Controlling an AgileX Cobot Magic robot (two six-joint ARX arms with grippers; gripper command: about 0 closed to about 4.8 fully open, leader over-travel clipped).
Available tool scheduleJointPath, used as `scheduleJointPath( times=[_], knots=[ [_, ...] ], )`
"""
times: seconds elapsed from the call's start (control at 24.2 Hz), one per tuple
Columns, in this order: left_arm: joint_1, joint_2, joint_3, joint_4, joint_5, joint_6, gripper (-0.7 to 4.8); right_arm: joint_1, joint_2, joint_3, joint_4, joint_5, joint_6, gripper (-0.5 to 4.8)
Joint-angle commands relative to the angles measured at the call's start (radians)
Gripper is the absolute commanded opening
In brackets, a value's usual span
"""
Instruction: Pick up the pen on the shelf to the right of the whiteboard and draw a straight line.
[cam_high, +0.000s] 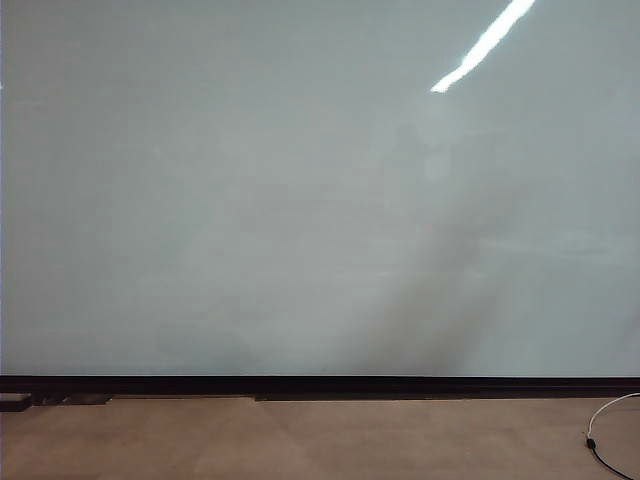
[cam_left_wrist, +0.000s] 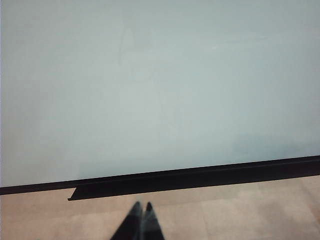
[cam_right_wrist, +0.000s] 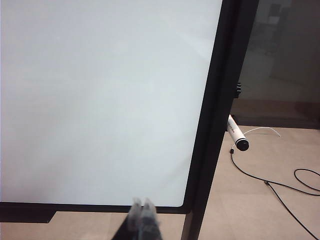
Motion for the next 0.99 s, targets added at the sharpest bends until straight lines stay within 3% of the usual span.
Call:
scheduleJointPath(
  times=[0.04, 0.45, 0.54, 0.62, 0.66, 0.78, 0.99],
  knots=[
    [0.0, 0.0, 0.003, 0.009, 0.003, 0.001, -0.05, 0.0, 0.0, 0.004, 0.014, 0.005, 0.001, -0.06],
    [0.0, 0.0, 0.003, 0.009, 0.003, 0.001, -0.05, 0.0, 0.0, 0.004, 0.019, 0.003, 0.002, -0.06],
    [0.0, 0.0, 0.003, 0.009, 0.003, 0.001, -0.05, 0.0, 0.0, 0.004, 0.037, -0.029, 0.048, -0.05],
    [0.0, 0.0, 0.003, 0.009, 0.003, 0.001, -0.05, 0.0, 0.0, 0.004, 0.084, -0.044, 0.054, 0.35],
    [0.0, 0.0, 0.003, 0.009, 0.003, 0.001, -0.05, -0.002, 0.0, 0.005, 0.106, -0.039, 0.054, 1.19],
    [0.0, 0.0, 0.003, 0.009, 0.003, 0.001, -0.05, -0.003, 0.003, 0.006, 0.138, 0.001, 0.092, 2.14],
    [0.0, 0.0, 0.003, 0.009, 0.003, 0.001, -0.05, -0.082, 0.037, 0.07, 0.177, 0.013, 0.07, 2.18]
  ],
)
